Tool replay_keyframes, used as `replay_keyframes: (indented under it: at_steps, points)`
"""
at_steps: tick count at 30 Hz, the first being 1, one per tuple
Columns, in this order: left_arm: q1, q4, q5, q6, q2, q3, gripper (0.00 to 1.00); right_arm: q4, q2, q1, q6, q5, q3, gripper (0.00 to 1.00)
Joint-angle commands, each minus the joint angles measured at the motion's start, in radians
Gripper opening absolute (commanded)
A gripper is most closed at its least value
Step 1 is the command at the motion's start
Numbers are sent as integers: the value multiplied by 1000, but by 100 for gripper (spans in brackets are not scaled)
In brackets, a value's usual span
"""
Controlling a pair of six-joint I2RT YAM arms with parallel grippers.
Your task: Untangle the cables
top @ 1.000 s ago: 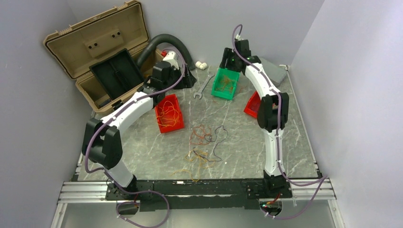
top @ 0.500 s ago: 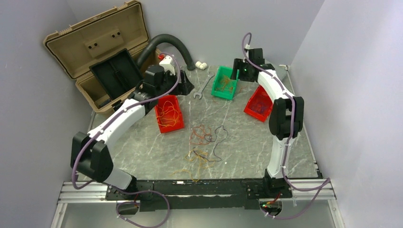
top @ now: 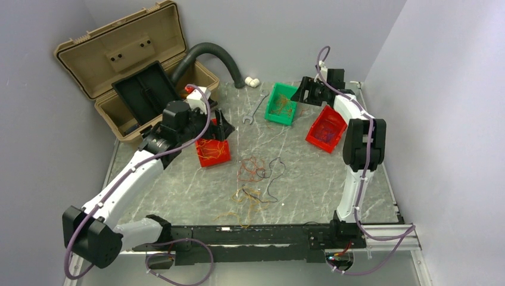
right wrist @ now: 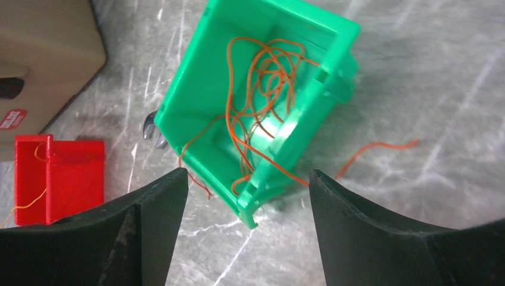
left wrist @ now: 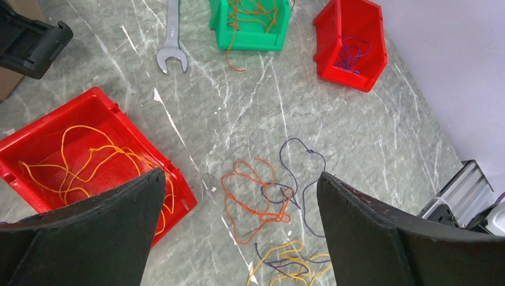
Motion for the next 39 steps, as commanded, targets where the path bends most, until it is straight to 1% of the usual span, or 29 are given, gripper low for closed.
replay_keyframes:
  at_steps: [1,4,8,11,14,18,23,25,26,30,32,34,35,39]
  points:
    - [-4,-25,-1,30,-70,-23,99,94,54,7,-13,-122,55,76]
    - [-3,-47,-16,43,-94,-34,99,138,59,7,11,-131,26,76]
    - [-2,-66,-29,56,-108,-42,99,153,64,7,5,-135,3,75]
    - [-3,-82,-30,63,-110,-34,99,144,54,7,-1,-135,-13,66]
    - [-4,-81,-30,63,-113,-33,99,148,30,8,1,-121,-42,64]
    - [-3,-82,-26,61,-112,-29,99,124,22,8,-12,-116,-44,52]
    - [-2,-96,-32,67,-115,-25,99,94,32,8,-20,-97,-21,33]
    - [-3,-101,-37,70,-118,-23,99,78,33,8,-23,-86,-10,22]
    - [-4,-101,-38,71,-121,-22,99,68,32,10,-28,-79,-7,18]
    - [-4,-104,-41,72,-122,-20,99,32,13,22,-46,-39,6,13]
    - [-3,-103,-38,72,-118,-17,99,3,7,31,-60,-17,21,7]
    - [-4,-105,-37,73,-113,-15,99,-21,1,36,-67,9,33,4]
    - [-3,-107,-36,74,-112,-14,99,-32,0,39,-71,16,41,0]
    - [-3,-108,-35,75,-108,-9,99,-88,-2,53,-87,57,75,0]
